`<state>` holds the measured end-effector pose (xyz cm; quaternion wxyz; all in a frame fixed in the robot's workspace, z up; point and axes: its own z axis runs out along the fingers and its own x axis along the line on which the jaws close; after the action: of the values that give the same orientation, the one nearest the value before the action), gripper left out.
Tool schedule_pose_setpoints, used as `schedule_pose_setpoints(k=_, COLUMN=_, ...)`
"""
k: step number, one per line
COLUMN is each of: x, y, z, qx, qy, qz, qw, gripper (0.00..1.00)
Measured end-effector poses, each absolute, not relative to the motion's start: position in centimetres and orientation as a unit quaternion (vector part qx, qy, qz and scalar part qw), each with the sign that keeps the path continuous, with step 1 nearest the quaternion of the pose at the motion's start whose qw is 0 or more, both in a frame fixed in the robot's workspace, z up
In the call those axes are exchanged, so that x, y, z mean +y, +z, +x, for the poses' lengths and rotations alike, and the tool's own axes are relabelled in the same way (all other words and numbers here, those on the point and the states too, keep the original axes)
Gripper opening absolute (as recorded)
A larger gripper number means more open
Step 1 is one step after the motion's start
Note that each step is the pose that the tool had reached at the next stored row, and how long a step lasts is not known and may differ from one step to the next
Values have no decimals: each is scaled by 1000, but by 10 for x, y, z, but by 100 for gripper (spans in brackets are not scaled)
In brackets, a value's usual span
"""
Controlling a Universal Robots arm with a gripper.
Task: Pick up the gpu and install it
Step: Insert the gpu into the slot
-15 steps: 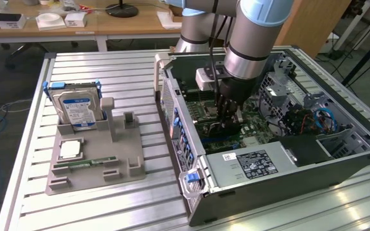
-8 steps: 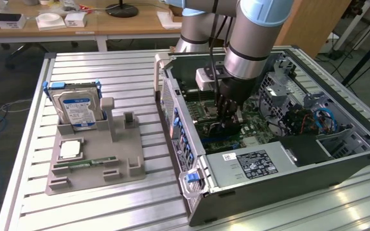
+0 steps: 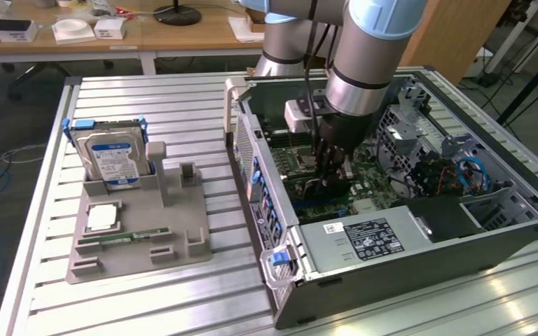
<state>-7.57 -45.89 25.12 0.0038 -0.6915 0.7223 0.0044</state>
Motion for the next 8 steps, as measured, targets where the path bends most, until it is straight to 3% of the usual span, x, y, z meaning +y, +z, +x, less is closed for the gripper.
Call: schedule_pose_setpoints(k=8, x=-459, y=247, z=-76, qx=722, qy=4, qz=-692, qw=4, gripper=26)
